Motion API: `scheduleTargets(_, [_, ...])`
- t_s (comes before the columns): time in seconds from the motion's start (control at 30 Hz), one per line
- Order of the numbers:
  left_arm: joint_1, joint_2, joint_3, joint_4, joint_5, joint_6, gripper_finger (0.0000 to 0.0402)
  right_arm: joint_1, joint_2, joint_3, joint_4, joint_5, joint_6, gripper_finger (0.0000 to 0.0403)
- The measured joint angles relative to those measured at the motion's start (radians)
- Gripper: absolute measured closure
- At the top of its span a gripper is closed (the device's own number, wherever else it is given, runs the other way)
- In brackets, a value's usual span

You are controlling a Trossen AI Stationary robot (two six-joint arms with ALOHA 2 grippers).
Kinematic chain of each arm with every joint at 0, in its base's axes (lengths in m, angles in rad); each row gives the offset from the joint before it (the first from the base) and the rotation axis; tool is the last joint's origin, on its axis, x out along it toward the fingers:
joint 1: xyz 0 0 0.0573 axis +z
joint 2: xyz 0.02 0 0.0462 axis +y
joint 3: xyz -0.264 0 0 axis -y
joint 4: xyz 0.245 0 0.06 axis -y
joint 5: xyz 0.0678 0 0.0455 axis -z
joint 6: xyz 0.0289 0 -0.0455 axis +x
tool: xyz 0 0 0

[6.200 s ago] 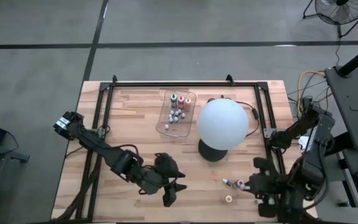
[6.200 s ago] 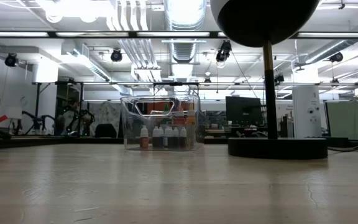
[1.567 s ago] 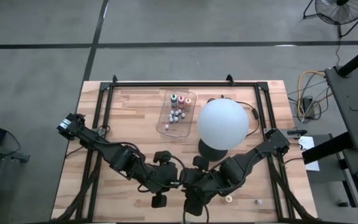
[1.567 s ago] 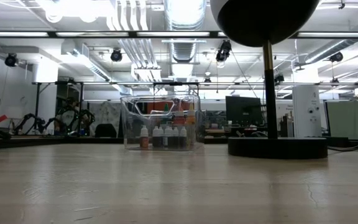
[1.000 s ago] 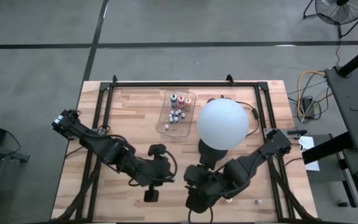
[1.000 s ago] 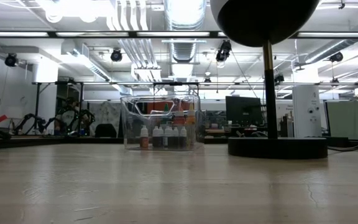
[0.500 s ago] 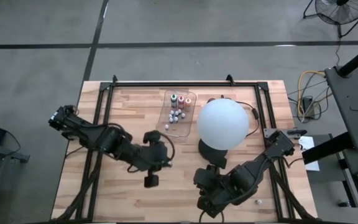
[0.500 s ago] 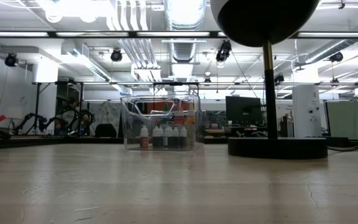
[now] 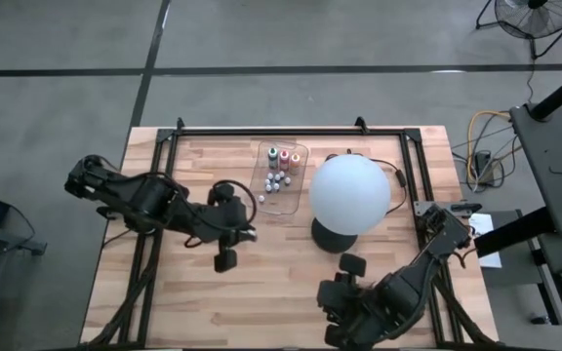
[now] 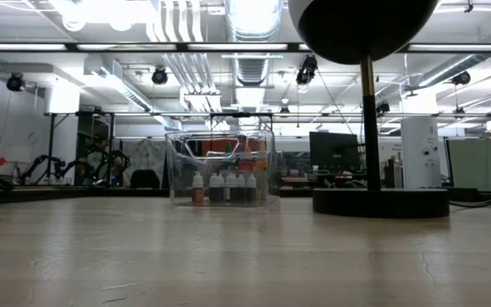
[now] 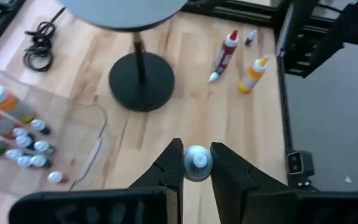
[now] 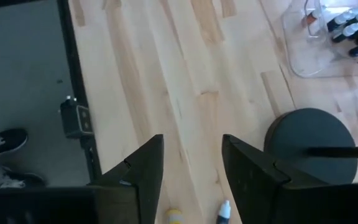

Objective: Pick & Place food coloring
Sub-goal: Put the small black food coloring bottle into the transparent bin

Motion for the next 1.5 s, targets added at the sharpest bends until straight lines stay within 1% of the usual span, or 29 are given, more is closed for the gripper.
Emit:
scheduleTargets(0.17, [0.023,-0.070,-0.085,-0.009,-0.017,-0.018,0.0371,0.022,0.000,-0.008,0.001,0.053,0.039,0.0255])
scheduleTargets(0.27, [0.045,-0.124,-0.151,-0.010,-0.021,-0.031,0.0371,0.028,0.000,-0.013,0.002,0.061,0.050,0.0254])
scheduleTargets(0.43, [0.112,-0.212,-0.279,-0.002,-0.023,-0.043,0.0371,0.027,-0.001,-0.029,0.002,0.067,0.069,0.0253])
scheduleTargets(0.5, [0.147,-0.243,-0.327,0.011,-0.022,-0.044,0.0371,0.020,-0.001,-0.038,0.001,0.088,0.091,0.0253])
scheduleTargets(0.6, [0.206,-0.274,-0.393,0.030,0.009,-0.024,0.0371,0.006,-0.001,-0.053,0.002,0.115,0.144,0.0253])
scheduleTargets(0.67, [0.247,-0.283,-0.431,0.050,0.050,0.005,0.0371,-0.008,-0.001,-0.065,0.002,0.117,0.176,0.0252])
scheduleTargets(0.87, [0.362,-0.286,-0.510,0.091,0.134,0.121,0.0371,-0.034,-0.001,-0.096,0.015,0.118,0.262,0.0254])
scheduleTargets(1.13, [0.498,-0.283,-0.555,0.160,0.210,0.268,0.0371,-0.039,-0.001,-0.151,0.057,0.117,0.354,0.0259])
scheduleTargets(1.33, [0.559,-0.228,-0.555,0.250,0.247,0.374,0.0371,-0.045,0.000,-0.177,0.109,0.118,0.355,0.0259])
scheduleTargets(1.5, [0.590,-0.136,-0.555,0.323,0.253,0.442,0.0371,-0.057,0.000,-0.202,0.162,0.121,0.359,0.0265])
